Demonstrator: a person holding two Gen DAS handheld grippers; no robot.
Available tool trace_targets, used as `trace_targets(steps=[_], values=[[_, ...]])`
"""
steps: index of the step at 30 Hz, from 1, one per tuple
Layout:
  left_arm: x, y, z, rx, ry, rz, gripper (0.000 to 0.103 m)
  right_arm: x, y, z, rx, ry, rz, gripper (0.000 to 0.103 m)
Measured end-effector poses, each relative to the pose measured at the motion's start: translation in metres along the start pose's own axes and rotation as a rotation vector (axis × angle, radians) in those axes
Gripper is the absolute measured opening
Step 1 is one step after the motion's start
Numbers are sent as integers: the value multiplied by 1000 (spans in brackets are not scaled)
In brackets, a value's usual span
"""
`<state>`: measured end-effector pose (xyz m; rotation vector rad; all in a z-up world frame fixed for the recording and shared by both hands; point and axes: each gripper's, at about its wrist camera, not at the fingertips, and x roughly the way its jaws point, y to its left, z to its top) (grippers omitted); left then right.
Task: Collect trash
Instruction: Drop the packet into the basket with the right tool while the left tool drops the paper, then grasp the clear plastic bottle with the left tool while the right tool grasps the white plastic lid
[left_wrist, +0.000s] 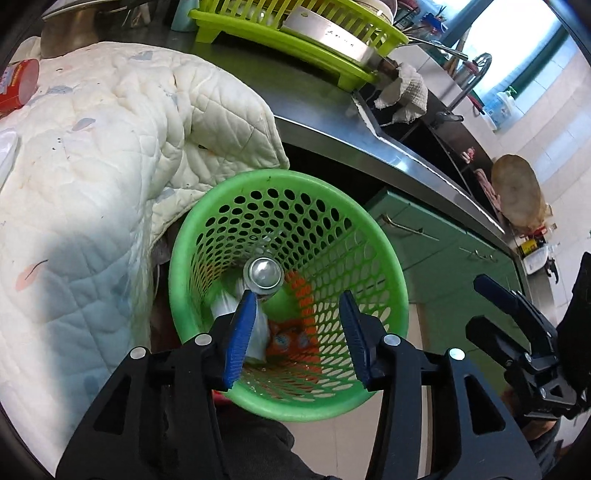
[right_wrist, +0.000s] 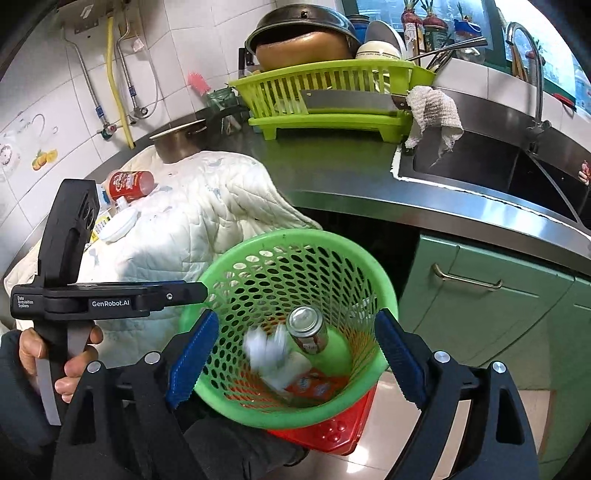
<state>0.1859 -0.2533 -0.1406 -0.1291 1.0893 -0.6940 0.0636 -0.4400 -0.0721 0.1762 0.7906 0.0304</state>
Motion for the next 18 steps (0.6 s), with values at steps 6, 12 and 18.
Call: trace_targets(steps=[6, 12, 18], values=[[-34, 10, -1, -13, -56, 25, 48, -2, 12, 3, -20, -14, 20, 84], [-82, 33, -7, -37, -131, 95, 50, 1, 37, 9, -60, -21, 64, 84], [-133, 76, -13, -88, -213, 204, 50, 9, 72, 16, -115, -14, 120, 84]])
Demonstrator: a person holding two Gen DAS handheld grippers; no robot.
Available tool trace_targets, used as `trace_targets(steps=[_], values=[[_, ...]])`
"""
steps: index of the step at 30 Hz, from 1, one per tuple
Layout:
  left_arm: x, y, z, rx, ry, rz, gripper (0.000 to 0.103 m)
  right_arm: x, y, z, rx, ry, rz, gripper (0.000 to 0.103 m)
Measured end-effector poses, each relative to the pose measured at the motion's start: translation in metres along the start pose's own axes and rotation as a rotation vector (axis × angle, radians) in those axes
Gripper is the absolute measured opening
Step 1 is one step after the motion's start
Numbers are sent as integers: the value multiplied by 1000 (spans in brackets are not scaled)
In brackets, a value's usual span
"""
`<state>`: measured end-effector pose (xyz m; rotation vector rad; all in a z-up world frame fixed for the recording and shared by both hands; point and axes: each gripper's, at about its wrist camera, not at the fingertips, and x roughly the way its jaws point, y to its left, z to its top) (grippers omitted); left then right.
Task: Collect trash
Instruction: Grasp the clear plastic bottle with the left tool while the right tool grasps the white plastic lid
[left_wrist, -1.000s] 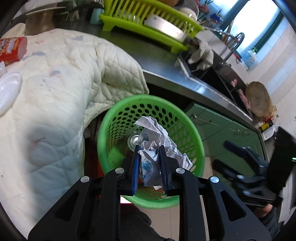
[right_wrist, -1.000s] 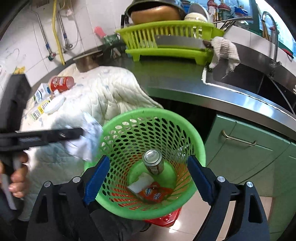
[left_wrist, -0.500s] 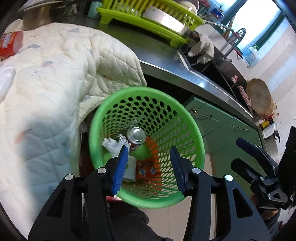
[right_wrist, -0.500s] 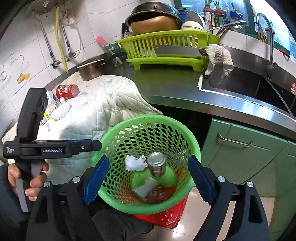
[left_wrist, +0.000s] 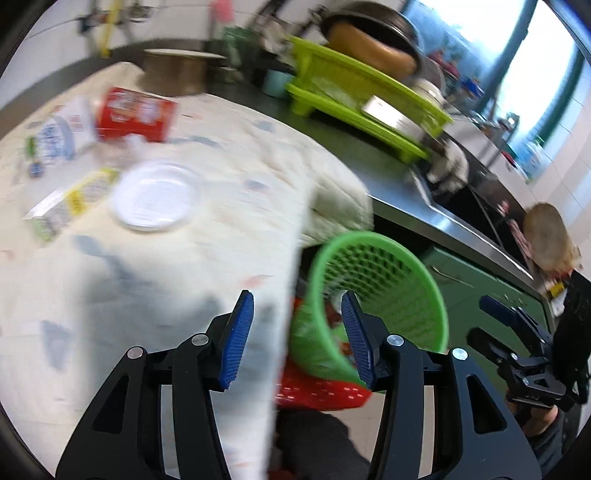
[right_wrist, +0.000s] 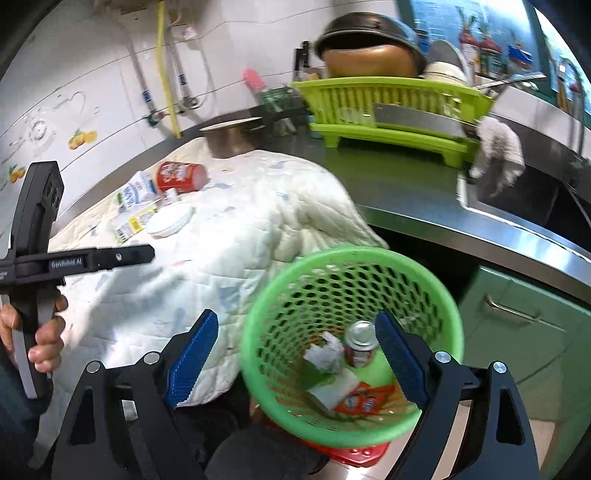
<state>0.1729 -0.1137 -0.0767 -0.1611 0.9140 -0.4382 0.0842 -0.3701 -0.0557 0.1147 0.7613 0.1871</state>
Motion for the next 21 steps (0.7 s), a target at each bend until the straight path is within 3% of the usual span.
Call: trace_targets(steps=[11, 17, 21], values=[[-55, 112, 29, -54, -104, 205, 50, 21, 53, 15, -92, 18, 81, 84], [-50, 143, 55, 36, -110, 273, 60, 37, 76, 19, -125, 43, 108, 84], [-37, 153, 67, 125, -80, 256, 62, 49, 87, 23, -139, 59, 120, 84]])
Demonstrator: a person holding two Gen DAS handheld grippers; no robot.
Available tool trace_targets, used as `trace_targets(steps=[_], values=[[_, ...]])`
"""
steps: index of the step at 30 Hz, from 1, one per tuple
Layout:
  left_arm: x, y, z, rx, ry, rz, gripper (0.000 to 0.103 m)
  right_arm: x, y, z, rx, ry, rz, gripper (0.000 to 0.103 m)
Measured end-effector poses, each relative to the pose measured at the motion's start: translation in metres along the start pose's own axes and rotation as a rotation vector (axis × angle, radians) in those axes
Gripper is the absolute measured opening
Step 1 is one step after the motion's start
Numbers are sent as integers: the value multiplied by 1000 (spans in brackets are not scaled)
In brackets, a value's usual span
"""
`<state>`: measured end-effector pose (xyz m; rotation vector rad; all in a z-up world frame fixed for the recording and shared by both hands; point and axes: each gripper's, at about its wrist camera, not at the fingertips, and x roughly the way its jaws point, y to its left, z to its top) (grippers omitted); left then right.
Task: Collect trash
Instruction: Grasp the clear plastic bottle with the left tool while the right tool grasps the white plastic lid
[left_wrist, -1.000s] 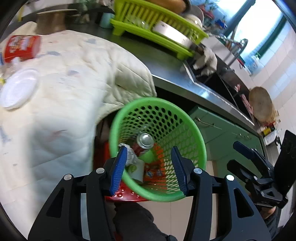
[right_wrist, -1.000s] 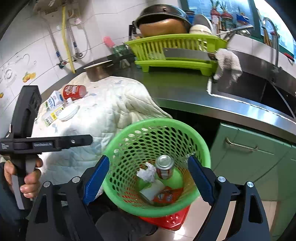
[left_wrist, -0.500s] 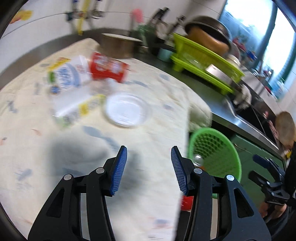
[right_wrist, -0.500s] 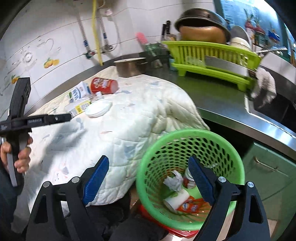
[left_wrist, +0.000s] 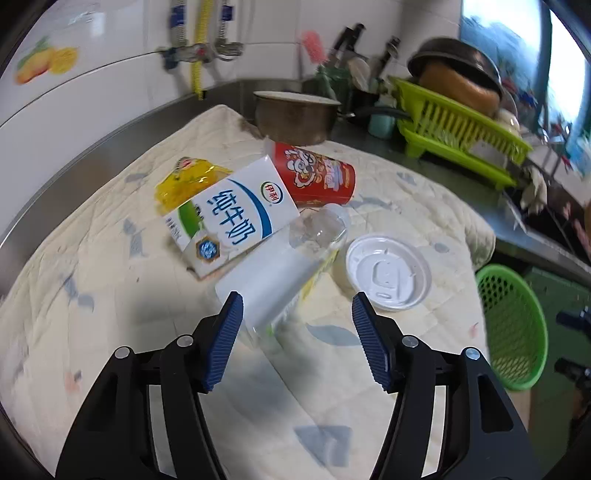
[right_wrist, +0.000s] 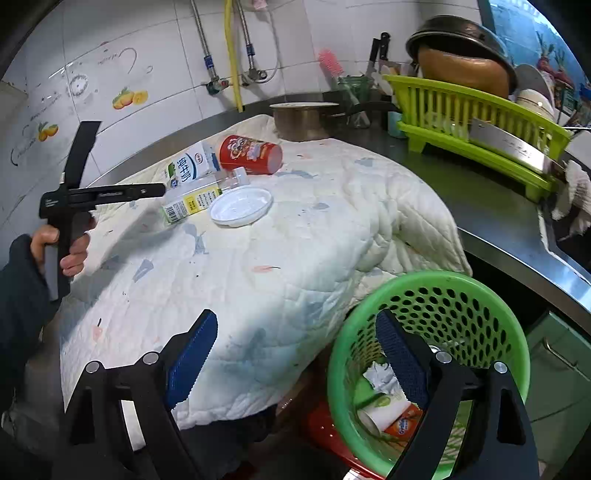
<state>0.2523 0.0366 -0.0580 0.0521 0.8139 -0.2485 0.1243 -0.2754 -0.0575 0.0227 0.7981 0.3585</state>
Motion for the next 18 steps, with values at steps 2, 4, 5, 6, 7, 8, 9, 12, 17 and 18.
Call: trace_targets(steps=[2, 4, 5, 6, 7, 8, 9, 12, 17, 18], values=[[9, 3, 3, 39, 9, -19, 62, 7, 3, 4, -5, 7, 4, 84], [17, 5, 5, 60, 22, -20, 63, 14, 6, 9, -13, 11, 5, 84], [21, 7, 7, 67, 25, -13, 63, 17, 8, 12, -16, 12, 6, 84], [24, 9, 8, 72, 28, -25, 63, 20, 10, 14, -19, 13, 9, 84], [26, 11, 8, 75, 29, -24, 64, 24, 11, 17, -21, 16, 13, 84], [29, 14, 10, 75, 28, -16, 64, 28, 14, 20, -27, 18, 15, 84], [30, 16, 10, 78, 26, -27, 64, 31, 15, 22, -32, 20, 16, 84], [34, 19, 13, 105, 23, -42, 65, 41, 22, 30, -50, 28, 24, 84], [44, 17, 18, 150, 36, -64, 68, 55, 31, 40, -73, 38, 36, 84], [46, 17, 18, 155, 41, -70, 68, 58, 33, 41, -79, 40, 38, 84]])
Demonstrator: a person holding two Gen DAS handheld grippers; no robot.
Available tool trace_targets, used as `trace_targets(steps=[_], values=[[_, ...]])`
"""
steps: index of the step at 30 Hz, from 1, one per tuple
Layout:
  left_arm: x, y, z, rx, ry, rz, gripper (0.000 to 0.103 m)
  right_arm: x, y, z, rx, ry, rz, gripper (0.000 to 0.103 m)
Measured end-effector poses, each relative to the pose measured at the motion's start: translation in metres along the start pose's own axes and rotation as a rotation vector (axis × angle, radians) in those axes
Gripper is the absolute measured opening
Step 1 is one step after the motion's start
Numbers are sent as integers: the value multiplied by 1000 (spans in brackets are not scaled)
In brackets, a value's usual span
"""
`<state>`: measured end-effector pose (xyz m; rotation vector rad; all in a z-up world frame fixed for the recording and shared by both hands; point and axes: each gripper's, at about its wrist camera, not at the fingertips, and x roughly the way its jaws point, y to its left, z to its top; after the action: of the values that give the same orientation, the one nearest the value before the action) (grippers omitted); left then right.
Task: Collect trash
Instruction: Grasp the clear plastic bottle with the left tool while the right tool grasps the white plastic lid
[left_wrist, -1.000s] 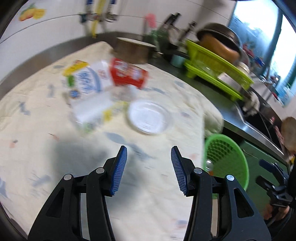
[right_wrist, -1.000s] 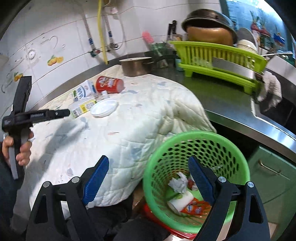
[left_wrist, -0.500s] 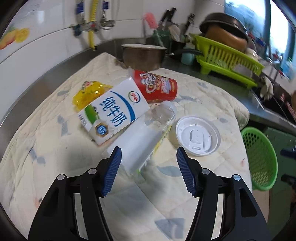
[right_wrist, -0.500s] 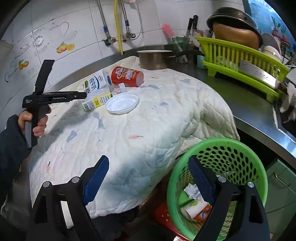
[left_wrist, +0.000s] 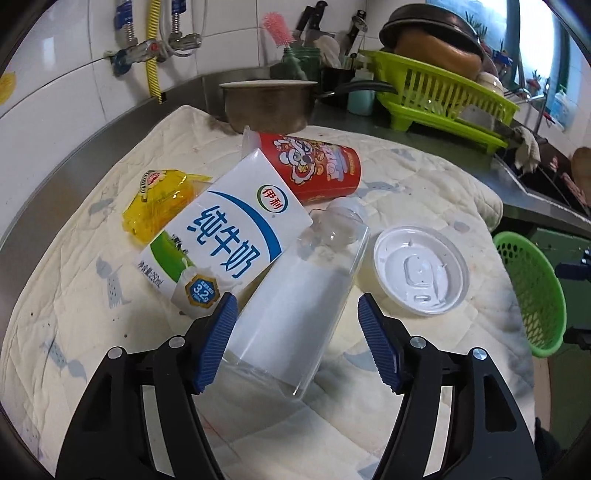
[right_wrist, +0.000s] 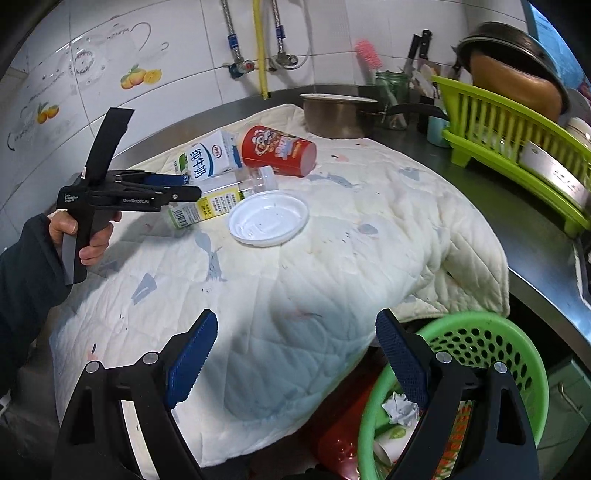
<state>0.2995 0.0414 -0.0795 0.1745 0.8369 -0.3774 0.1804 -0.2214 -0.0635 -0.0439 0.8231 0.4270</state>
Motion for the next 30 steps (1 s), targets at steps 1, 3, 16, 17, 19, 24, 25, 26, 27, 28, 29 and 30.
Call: trace_targets(steps=[1, 3, 16, 17, 19, 24, 25, 26, 27, 28, 29, 30], values=[[1, -1, 0, 5, 0, -5, 68, 3, 2, 2, -8, 1, -1, 84], [0, -2, 0, 10, -3, -21, 68, 7, 4, 6, -17, 4, -2, 84], [10, -7, 2, 102, 24, -23, 59, 59, 1, 55, 36, 57, 41, 73], [11, -8, 1, 111, 23, -20, 59, 64, 0, 58, 44, 60, 41, 70], [11, -9, 1, 113, 20, -20, 59, 74, -1, 66, 62, 68, 44, 64], [12, -8, 1, 106, 13, -28, 59, 101, -3, 84, 111, 99, 38, 49], [12, -9, 1, 108, 14, -26, 59, 105, -4, 86, 120, 102, 35, 45], [13, -9, 1, 110, 15, -27, 59, 109, -5, 88, 130, 109, 31, 40], [13, -9, 2, 112, 17, -28, 59, 115, -7, 90, 145, 121, 25, 39], [14, -10, 2, 113, 19, -27, 59, 119, -8, 91, 158, 129, 21, 35], [15, -11, 2, 115, 21, -27, 59, 122, -10, 91, 170, 136, 21, 31], [16, -11, 2, 119, 24, -26, 59, 125, -10, 91, 178, 142, 23, 28]])
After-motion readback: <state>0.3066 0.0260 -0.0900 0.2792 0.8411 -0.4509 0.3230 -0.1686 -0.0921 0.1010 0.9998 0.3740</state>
